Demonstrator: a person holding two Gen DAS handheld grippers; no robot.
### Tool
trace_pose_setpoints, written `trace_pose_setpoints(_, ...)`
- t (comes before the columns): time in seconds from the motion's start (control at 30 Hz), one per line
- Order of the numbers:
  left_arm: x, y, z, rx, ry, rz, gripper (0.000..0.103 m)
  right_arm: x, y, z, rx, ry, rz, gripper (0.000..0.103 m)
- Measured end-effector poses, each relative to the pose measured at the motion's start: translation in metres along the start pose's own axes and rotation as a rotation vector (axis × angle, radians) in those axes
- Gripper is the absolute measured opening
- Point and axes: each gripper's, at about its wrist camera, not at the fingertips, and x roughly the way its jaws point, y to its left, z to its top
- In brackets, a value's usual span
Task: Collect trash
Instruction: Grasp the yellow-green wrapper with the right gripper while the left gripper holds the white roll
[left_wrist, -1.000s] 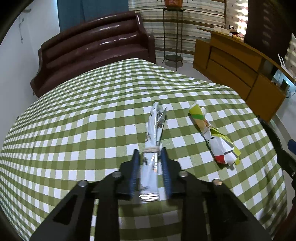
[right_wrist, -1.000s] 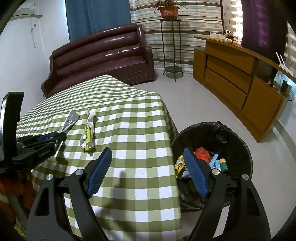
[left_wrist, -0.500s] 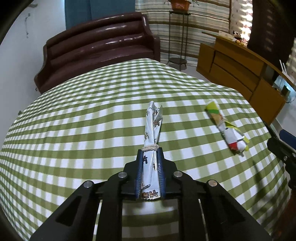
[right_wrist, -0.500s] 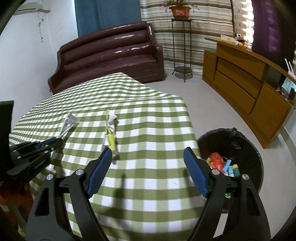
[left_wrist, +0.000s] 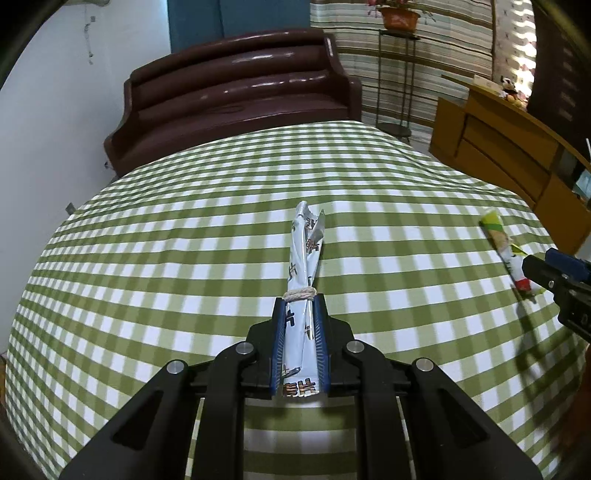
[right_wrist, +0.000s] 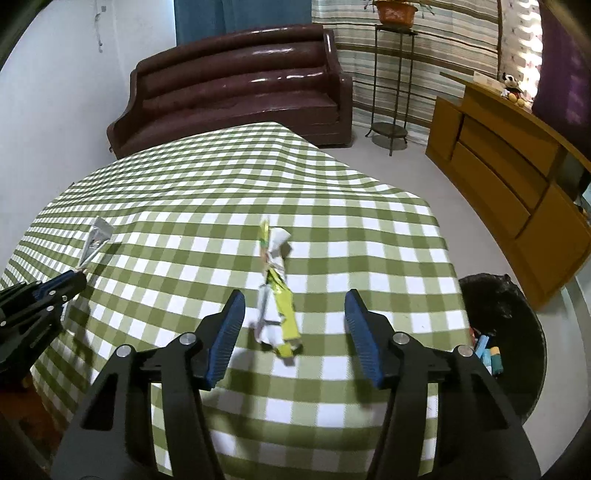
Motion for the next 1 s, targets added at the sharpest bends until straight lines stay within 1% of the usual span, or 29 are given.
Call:
trace_pose_setpoints(0.1, 0.002, 0.007, -0.001, -0.016, 0.005, 0.004, 0.016, 0.007, 0.008, 0.004, -0.015, 0.020, -0.007, 0.051)
trace_pose_setpoints(0.17, 0.002, 0.008, -0.001, -0.019, 0.007, 0.003, 0.016, 0.011, 0.012, 0.006, -0.020, 0.035, -0.010, 0.045)
trace_pose_setpoints(0.3, 0.002, 0.009, -0.002, -0.026, 0.007, 0.003, 0.016, 0.016, 0.015, 0.007, -0.022, 0.054, -0.016, 0.043)
trace_pose_setpoints(0.37, 0.003, 0.012, -0.002, -0.032, 0.008, 0.003, 0.016, 0.019, 0.017, 0.007, -0.033, 0.063, -0.021, 0.035)
trace_pose_setpoints(0.43, 0.005, 0.012, -0.001, -0.038, 0.011, 0.003, 0.016, 0.021, 0.018, 0.007, -0.039, 0.076, -0.022, 0.030)
trace_pose_setpoints(0.5, 0.005, 0.012, -0.001, -0.041, 0.011, 0.003, 0.016, 0.022, 0.019, 0.007, -0.046, 0.075, -0.030, 0.029)
trace_pose_setpoints(0.53, 0.005, 0.012, 0.000, -0.043, 0.011, 0.003, 0.016, 0.021, 0.018, 0.006, -0.048, 0.076, -0.031, 0.027)
trace_pose_setpoints(0.57, 0.006, 0.013, 0.000, -0.045, 0.011, 0.003, 0.016, 0.022, 0.019, 0.006, -0.052, 0.076, -0.034, 0.022)
trace_pose_setpoints(0.87, 0.006, 0.011, 0.000, -0.049, 0.007, 0.002, 0.016, 0.020, 0.022, 0.004, -0.057, 0.071, -0.032, 0.019)
trace_pose_setpoints(1.0, 0.003, 0.011, -0.001, -0.047, -0.003, -0.001, 0.016, 0.009, 0.020, 0.002, -0.051, 0.046, -0.025, 0.019)
